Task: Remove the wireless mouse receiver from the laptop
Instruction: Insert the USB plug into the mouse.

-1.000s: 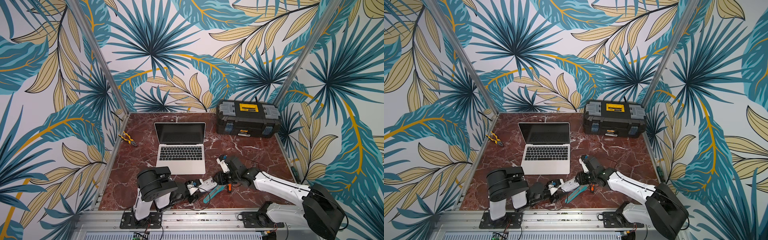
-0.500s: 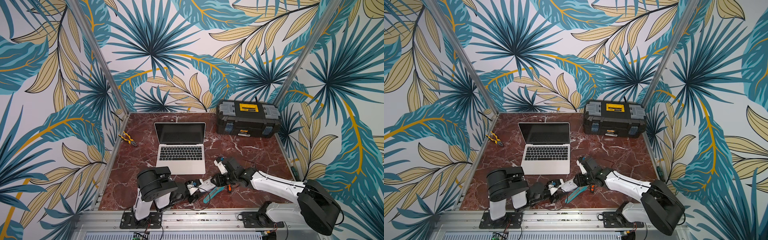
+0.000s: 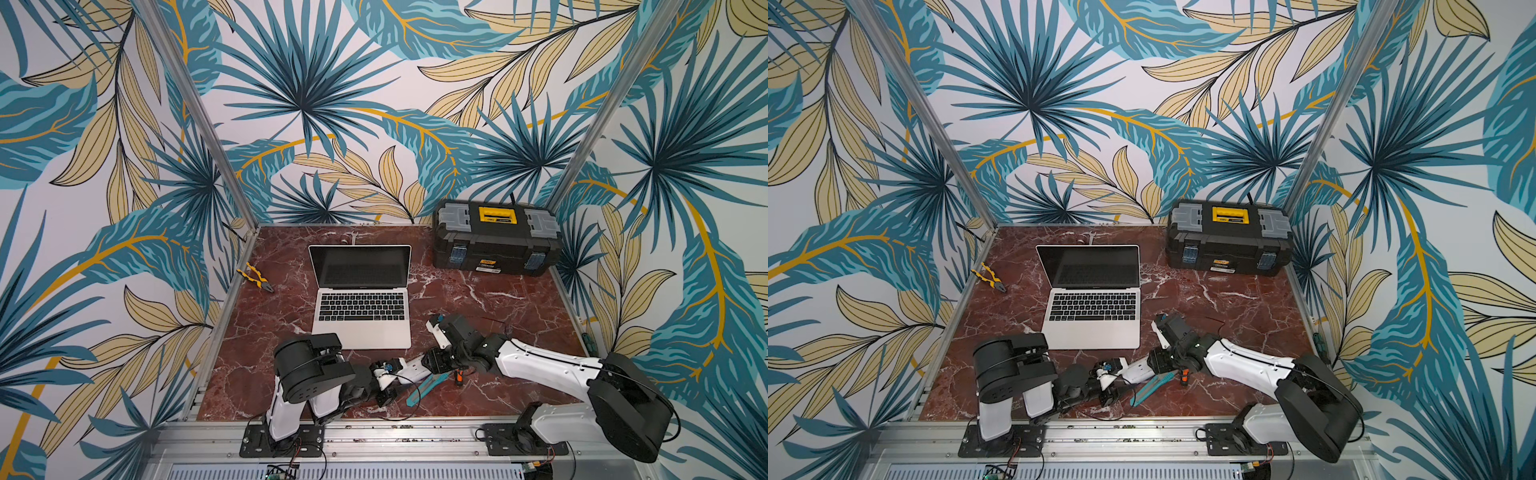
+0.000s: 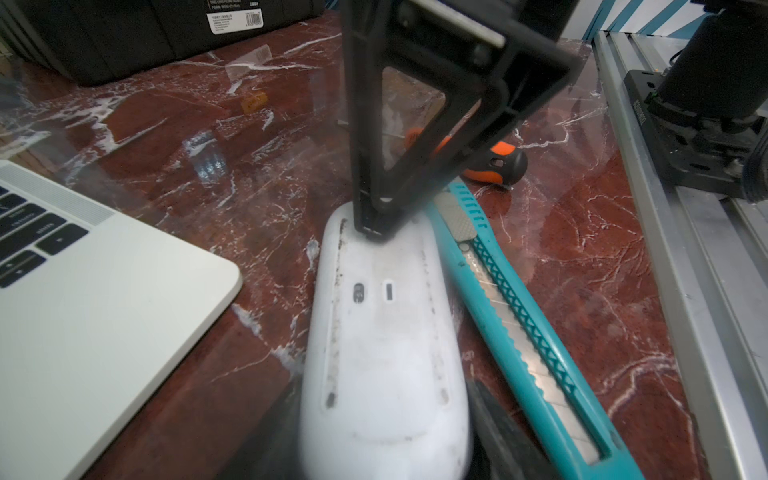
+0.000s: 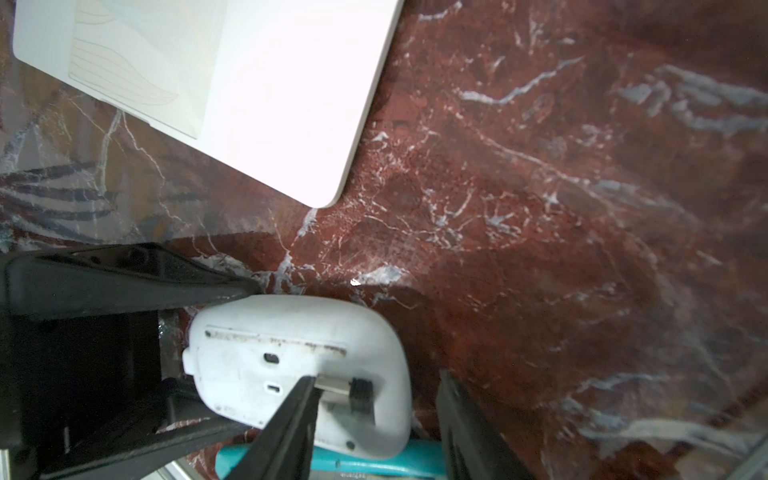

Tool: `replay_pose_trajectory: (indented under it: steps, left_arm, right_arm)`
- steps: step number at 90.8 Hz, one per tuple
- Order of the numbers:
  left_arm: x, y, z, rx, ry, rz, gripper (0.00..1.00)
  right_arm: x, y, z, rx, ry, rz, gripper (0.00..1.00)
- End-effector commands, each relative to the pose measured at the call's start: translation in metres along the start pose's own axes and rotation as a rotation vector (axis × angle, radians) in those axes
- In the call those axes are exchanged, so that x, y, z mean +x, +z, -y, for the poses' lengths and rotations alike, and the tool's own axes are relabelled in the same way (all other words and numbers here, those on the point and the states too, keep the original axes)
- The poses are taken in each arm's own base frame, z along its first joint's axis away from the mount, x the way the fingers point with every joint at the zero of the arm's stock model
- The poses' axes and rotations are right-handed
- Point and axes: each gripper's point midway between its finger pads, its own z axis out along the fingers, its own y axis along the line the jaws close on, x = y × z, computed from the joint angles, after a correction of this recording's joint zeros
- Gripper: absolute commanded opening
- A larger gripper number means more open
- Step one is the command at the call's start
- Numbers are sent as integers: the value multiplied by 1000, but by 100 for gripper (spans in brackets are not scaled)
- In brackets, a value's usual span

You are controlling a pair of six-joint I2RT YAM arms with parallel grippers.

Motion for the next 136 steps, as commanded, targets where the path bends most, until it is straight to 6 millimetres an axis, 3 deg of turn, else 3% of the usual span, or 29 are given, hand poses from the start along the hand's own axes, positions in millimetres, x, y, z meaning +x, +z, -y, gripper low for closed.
replay_pose_trajectory:
  steps: [1,9,34,47,60,98,136]
  left_arm:
    - [11,1,0,6,-9,-40,54]
    - [11,1,0,7,-9,-42,54]
    - [11,2,1,8,-8,-44,54]
    - [11,2,0,7,-8,-43,54]
    - [12,2,0,6,-9,-44,54]
    - [12,1,0,4,-9,-45,54]
    - [12,2,0,5,-9,-44,54]
  right_arm:
    - [5,-1,10,64,-26,-26,52]
    - [4,-2,7,49,-34,-22,52]
    - [-12,-19,-26,-108,-82,41,55]
    - [-19,-24,-30,-117,-86,67,56]
    - [-24,-23,-20,-59,-47,90,56]
    - [-11,-8,8,71,2,40,53]
    - [3,-1,14,81,9,-1,50]
